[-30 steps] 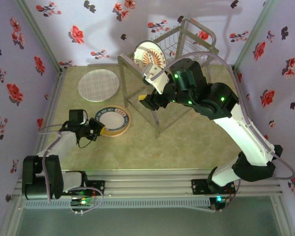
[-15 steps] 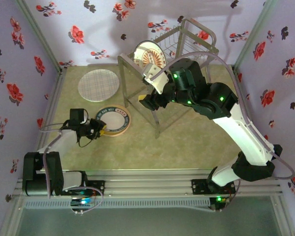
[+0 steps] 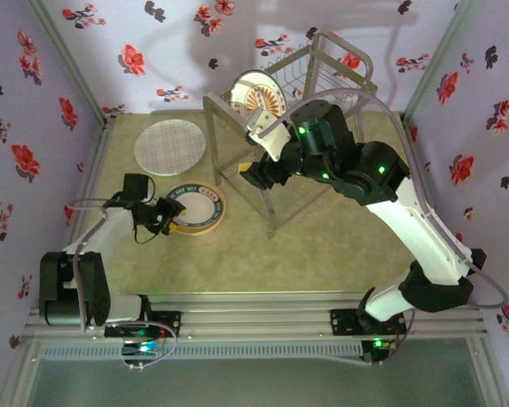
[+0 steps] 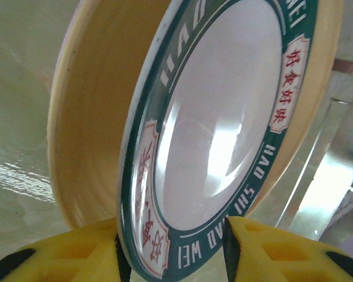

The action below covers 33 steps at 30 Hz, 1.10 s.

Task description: Unload the plates from the dish rack

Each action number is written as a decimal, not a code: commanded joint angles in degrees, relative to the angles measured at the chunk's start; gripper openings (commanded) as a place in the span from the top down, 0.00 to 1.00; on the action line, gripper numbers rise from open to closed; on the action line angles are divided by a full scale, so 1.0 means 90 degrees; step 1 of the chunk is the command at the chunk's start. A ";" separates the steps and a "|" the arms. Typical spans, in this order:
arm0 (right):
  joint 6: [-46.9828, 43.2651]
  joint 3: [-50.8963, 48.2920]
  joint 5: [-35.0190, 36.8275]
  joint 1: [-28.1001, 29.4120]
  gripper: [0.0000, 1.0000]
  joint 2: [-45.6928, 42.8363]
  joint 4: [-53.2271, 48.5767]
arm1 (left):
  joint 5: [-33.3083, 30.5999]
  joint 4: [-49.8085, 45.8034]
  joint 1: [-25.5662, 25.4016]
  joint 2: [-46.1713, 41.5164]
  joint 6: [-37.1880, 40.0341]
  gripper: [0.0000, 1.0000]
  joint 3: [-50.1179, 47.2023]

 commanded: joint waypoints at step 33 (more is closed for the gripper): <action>-0.0117 0.0007 0.1645 0.0038 0.21 -0.0459 0.1515 | -0.1704 -0.2261 -0.0433 -0.0591 0.0795 0.48 0.2130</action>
